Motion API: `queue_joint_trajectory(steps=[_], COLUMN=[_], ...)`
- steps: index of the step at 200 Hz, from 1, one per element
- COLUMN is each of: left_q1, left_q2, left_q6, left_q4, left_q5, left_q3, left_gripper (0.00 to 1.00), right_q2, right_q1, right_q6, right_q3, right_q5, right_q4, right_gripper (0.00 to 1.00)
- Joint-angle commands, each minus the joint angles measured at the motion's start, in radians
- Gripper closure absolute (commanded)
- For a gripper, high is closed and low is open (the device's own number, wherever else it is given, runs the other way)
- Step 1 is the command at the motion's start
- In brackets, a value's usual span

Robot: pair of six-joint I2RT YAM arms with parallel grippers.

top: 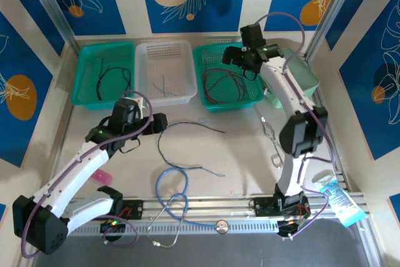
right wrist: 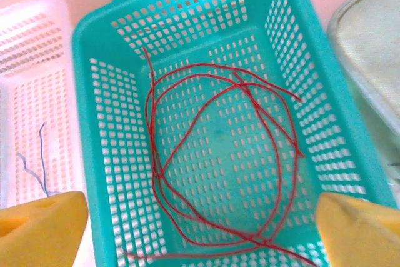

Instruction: Untangle the cables

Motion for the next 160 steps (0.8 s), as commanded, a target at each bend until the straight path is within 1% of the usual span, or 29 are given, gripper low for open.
queue_joint_trajectory(steps=[1,30,61,92,106,125,135,147,160], left_q1=[-0.02,-0.042,-0.077,-0.127,-0.146,-0.159,-0.169,-0.182,-0.204], left_q2=[-0.044,-0.083,-0.102,-0.097,-0.095,-0.084,-0.084,-0.086,-0.088], left_q6=[-0.024,-0.037,-0.029,0.008,0.035,0.051,0.052,0.052,0.053], left_q4=[-0.026,-0.025,-0.051,-0.075,-0.076,-0.087,-0.086,-0.077,-0.07], left_q5=[-0.015,-0.024,-0.033,-0.028,-0.03,-0.038,-0.041,-0.047,-0.06], left_q3=[-0.025,-0.054,-0.071,-0.071,-0.076,-0.078,-0.084,-0.094,-0.103], left_gripper=[0.07,0.07,0.07,0.08,0.08,0.08,0.08,0.09,0.09], right_q2=[-0.092,-0.208,-0.407,-0.596,-0.672,-0.747,-0.774,-0.8,-0.811], right_q1=[-0.004,0.01,0.077,0.16,0.202,0.244,0.273,0.314,0.358], right_q6=[-0.021,-0.017,0.024,0.099,0.17,0.333,0.411,0.467,0.517], right_q3=[-0.12,-0.23,-0.487,-0.694,-0.787,-0.909,-0.963,-1.025,-1.063], right_q5=[-0.034,-0.05,-0.064,-0.058,-0.068,-0.1,-0.098,-0.095,-0.056], right_q4=[0.028,0.006,0.036,-0.013,-0.016,-0.019,-0.013,0.026,0.042], right_gripper=[0.01,0.0,0.03,0.09,0.11,0.13,0.14,0.14,0.15])
